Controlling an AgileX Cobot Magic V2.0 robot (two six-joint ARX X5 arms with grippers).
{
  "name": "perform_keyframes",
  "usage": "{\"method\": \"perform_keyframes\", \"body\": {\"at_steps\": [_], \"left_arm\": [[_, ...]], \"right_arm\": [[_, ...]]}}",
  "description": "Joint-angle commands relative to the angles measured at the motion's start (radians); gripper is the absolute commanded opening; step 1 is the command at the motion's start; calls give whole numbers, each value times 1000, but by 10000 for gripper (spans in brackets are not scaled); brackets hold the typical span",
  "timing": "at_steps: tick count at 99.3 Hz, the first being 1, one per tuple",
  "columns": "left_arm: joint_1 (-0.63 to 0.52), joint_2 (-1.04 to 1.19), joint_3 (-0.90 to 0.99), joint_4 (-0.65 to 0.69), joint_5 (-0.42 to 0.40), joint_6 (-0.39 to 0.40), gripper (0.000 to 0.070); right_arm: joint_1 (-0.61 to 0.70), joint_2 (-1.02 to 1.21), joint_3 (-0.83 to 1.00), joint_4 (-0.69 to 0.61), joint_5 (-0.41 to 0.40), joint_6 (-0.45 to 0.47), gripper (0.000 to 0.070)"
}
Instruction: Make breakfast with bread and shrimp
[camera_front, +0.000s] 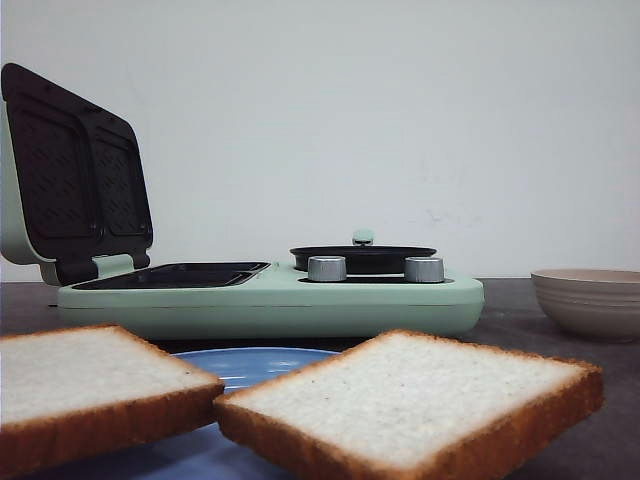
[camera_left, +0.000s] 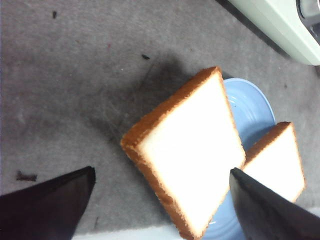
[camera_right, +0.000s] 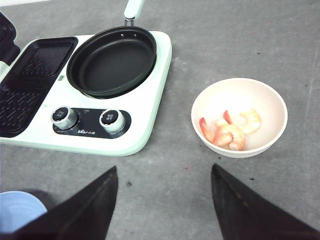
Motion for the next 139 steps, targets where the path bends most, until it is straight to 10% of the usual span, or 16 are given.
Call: {"method": "perform_keyframes", "body": {"at_steps": [1,39,113,139], "left_arm": [[-10,10,4,2,-6,-11,517],[-123,121,-139,232,63,-129,518],[-173,281,-140,477,-8,-85,508],[-174,282,-140,491,-47,-84,212]], "right_arm": [[4,5,14,11,-2,-8,366],[5,5,14,10,-3,-8,366],[12,5,14,10,-2,-15,366],[12,5,14,10,-2,-15,366]]}}
